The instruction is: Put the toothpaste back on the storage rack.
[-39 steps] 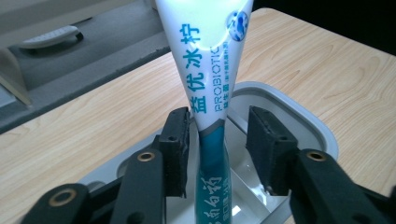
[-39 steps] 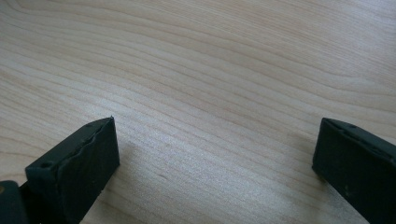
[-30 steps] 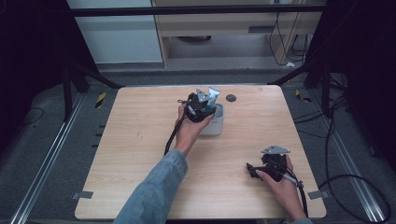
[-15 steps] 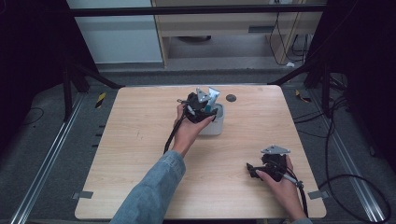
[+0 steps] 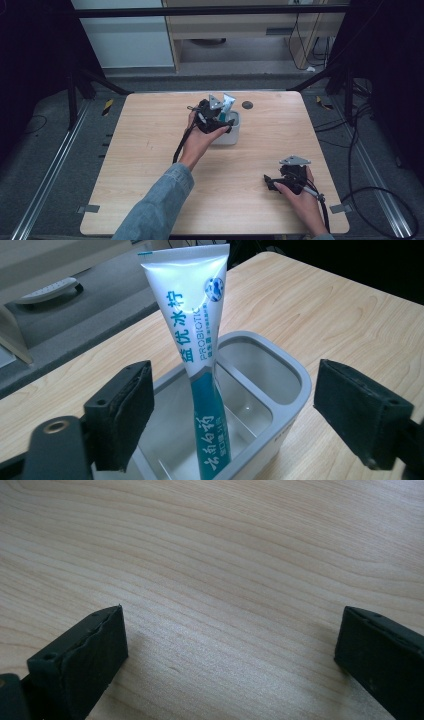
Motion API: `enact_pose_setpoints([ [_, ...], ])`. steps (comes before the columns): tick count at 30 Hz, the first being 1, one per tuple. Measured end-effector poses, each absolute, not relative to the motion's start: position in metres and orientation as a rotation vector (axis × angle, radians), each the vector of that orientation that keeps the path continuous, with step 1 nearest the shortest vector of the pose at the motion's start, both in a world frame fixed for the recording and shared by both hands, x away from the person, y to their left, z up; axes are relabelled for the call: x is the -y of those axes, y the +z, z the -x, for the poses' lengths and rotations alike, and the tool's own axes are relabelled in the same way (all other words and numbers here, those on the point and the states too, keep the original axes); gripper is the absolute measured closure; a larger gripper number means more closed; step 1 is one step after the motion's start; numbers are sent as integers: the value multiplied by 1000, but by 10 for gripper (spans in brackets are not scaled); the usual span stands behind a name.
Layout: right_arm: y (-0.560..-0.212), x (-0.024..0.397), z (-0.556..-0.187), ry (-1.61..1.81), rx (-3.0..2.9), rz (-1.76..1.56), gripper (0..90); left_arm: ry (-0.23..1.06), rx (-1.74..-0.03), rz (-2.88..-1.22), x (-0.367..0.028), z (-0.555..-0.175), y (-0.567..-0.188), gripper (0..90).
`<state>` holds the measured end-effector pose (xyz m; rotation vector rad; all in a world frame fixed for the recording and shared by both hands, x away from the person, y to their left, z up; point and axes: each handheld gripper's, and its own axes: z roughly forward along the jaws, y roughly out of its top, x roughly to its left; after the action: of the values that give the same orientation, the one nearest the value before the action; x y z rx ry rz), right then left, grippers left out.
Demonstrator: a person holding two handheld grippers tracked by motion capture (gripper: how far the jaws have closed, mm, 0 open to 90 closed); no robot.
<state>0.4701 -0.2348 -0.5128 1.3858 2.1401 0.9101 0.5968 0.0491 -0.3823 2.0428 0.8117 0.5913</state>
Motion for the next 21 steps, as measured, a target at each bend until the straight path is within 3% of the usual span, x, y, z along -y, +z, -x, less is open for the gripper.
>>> enact_pose_setpoints([
  [21,-513,235,-470,912,-2140,-1386,7,565,-774,-2064,-64,-571,-370,109],
])
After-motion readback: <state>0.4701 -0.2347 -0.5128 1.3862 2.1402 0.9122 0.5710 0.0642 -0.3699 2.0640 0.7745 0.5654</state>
